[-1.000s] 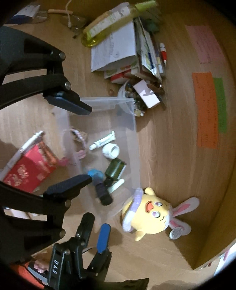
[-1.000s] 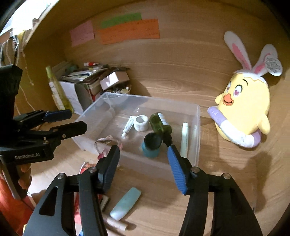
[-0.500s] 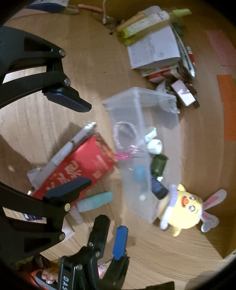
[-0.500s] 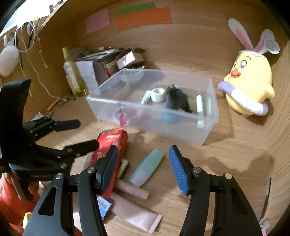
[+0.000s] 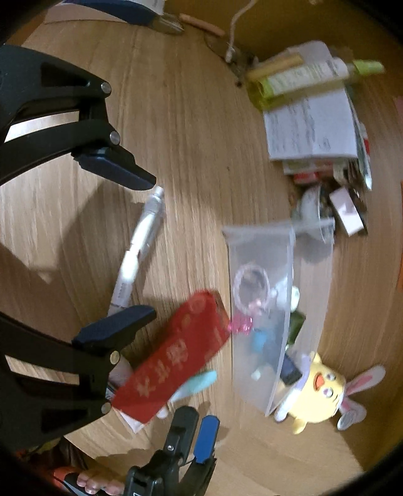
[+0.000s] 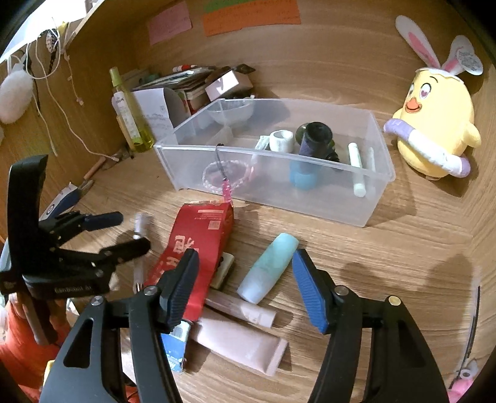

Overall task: Organize objects
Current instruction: 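Grasp the red packet with the right tool while the left tool grasps the white pen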

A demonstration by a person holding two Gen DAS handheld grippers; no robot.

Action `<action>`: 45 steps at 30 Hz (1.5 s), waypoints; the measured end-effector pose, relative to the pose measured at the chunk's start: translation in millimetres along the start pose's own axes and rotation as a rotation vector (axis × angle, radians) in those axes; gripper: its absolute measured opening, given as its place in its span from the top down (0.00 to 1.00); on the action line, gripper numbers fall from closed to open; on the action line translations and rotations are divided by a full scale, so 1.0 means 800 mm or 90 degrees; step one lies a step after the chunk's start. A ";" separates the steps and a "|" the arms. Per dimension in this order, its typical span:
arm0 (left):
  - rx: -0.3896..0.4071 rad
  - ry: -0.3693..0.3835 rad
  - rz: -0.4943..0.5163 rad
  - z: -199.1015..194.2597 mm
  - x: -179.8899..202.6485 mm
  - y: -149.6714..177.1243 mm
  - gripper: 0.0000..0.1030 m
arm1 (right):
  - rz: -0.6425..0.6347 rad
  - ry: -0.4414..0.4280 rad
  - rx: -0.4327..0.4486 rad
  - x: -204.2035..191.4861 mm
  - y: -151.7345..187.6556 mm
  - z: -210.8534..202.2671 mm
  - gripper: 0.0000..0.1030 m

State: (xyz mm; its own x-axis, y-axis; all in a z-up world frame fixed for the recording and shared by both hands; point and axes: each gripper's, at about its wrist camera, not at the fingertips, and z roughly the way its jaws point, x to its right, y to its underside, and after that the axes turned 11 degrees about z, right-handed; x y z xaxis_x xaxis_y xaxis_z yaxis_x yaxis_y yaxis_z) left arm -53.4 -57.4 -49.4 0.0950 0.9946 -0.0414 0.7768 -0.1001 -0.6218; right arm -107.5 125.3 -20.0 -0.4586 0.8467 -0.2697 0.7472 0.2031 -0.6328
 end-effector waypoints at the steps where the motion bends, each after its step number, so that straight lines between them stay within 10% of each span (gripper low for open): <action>1: -0.001 0.003 -0.008 -0.001 -0.006 0.003 0.26 | -0.001 0.000 -0.001 -0.002 -0.001 0.002 0.42; 20: 0.006 0.027 0.016 -0.038 -0.025 0.038 0.24 | -0.058 0.019 -0.098 -0.065 -0.032 0.090 0.26; 28: -0.025 0.013 0.088 -0.020 -0.006 0.036 0.19 | -0.087 0.033 -0.109 -0.071 -0.028 0.104 0.50; 45: -0.040 0.035 0.193 0.024 0.028 -0.018 0.32 | -0.074 0.033 -0.027 -0.043 -0.021 0.026 0.51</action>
State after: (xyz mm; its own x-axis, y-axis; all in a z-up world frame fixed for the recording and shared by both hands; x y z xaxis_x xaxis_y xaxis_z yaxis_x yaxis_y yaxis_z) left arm -74.5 -32.9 -56.6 0.3603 0.9165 -0.1739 0.7451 -0.3950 -0.5375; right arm -114.2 82.3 -15.5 -0.5188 0.8401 -0.1584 0.7105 0.3207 -0.6263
